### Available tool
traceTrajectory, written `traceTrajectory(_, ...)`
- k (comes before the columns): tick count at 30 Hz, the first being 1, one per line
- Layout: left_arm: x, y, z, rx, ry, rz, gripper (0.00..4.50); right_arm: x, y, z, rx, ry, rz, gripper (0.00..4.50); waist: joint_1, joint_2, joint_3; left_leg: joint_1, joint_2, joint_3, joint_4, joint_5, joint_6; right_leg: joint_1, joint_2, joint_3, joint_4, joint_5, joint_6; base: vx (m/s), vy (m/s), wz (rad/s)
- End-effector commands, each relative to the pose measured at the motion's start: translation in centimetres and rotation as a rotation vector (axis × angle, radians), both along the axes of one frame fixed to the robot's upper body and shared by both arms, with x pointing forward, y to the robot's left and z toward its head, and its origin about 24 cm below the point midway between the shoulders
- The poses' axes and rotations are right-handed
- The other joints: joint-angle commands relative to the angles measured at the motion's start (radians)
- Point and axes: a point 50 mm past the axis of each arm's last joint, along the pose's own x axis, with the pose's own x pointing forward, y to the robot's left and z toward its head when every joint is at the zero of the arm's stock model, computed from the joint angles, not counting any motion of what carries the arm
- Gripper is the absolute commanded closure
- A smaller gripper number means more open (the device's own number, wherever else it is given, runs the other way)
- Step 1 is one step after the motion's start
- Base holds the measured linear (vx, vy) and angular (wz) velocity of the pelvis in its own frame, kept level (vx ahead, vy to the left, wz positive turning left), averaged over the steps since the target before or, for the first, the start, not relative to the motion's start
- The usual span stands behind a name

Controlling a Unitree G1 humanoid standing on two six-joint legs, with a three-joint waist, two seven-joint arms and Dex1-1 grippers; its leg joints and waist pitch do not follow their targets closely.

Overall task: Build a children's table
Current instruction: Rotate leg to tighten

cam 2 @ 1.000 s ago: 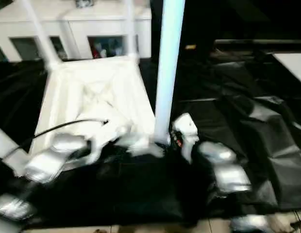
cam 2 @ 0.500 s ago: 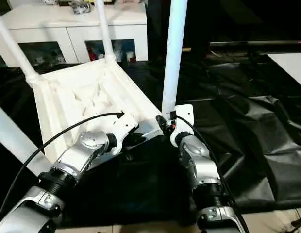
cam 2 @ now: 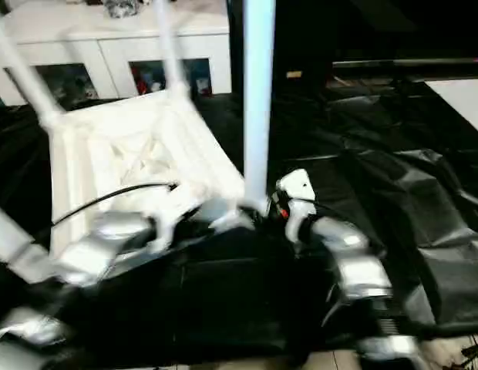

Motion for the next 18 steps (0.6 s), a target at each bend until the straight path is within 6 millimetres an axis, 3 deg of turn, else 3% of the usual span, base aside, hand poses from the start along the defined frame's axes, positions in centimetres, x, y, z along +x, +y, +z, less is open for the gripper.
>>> traceTrajectory(1, -1.3, 0.6, -1.3, 0.042, 0.083, -0.06, 4.5, -0.5, 0.0, 0.4, -0.008, 0.003, 0.082, 0.83, 0.008, -0.017, -0.055, 0.008, 0.058, -0.026, -0.066, -0.136, 0.101, 0.042, -0.057, 0.041, -0.059, -0.125, -0.256, 0.0, 0.0, 0.0)
traceTrajectory(2, -1.6, 1.1, -1.2, 0.049, 0.095, -0.084, 4.5, -1.0, -0.3, 0.4, -0.027, 0.015, 0.145, 0.83, 0.012, -0.02, -0.06, 0.008, 0.059, -0.025, -0.06, -0.099, 0.115, 0.044, -0.056, 0.04, -0.048, -0.056, -0.272, 0.0, 0.0, 0.0)
traceTrajectory(5, -1.9, 1.8, -1.0, 0.061, 0.116, -0.1, 4.5, -1.7, -0.3, 0.1, -0.061, 0.05, 0.234, 0.83, 0.017, -0.019, -0.056, 0.006, 0.058, -0.021, -0.057, -0.09, 0.138, 0.039, -0.056, 0.038, -0.046, -0.024, -0.291, 0.0, 0.0, 0.0)
traceTrajectory(6, -1.9, 1.8, -1.0, 0.061, 0.116, -0.103, 4.5, -1.8, -0.3, 0.1, -0.063, 0.056, 0.243, 0.83, 0.018, -0.019, -0.055, 0.006, 0.058, -0.021, -0.057, -0.102, 0.135, 0.04, -0.057, 0.038, -0.047, -0.041, -0.291, 0.0, 0.0, 0.0)
traceTrajectory(7, -2.0, 1.9, -0.9, 0.061, 0.117, -0.107, 4.5, -2.0, -0.2, 0.0, -0.066, 0.066, 0.26, 0.83, 0.018, -0.027, -0.052, 0.005, 0.057, -0.02, -0.058, -0.113, 0.132, 0.04, -0.058, 0.039, -0.05, -0.06, -0.289, 0.0, 0.0, 0.0)
traceTrajectory(8, -2.0, 2.0, -0.7, 0.059, 0.116, -0.111, 4.5, -2.2, 0.0, -0.2, -0.079, 0.077, 0.289, 0.83, 0.02, -0.025, -0.05, 0.006, 0.059, -0.022, -0.062, -0.135, 0.113, 0.04, -0.06, 0.041, -0.053, -0.11, -0.279, 0.0, 0.0, 0.0)
traceTrajectory(11, -1.9, 2.2, -0.6, 0.061, 0.112, -0.109, 4.5, -2.1, 0.3, -0.5, -0.089, 0.063, 0.28, 0.83, 0.018, -0.025, -0.05, 0.008, 0.059, -0.023, -0.063, -0.146, 0.095, 0.038, -0.06, 0.042, -0.054, -0.125, -0.274, 0.0, 0.0, 0.0)
traceTrajectory(18, -2.1, 2.2, -0.5, 0.064, 0.115, -0.118, 4.5, -1.6, 0.6, -0.3, -0.057, 0.048, 0.255, 1.36, 0.019, -0.027, -0.054, 0.008, 0.057, -0.023, -0.058, -0.102, 0.104, 0.042, -0.058, 0.042, -0.044, -0.048, -0.289, 0.0, 0.0, 0.0)
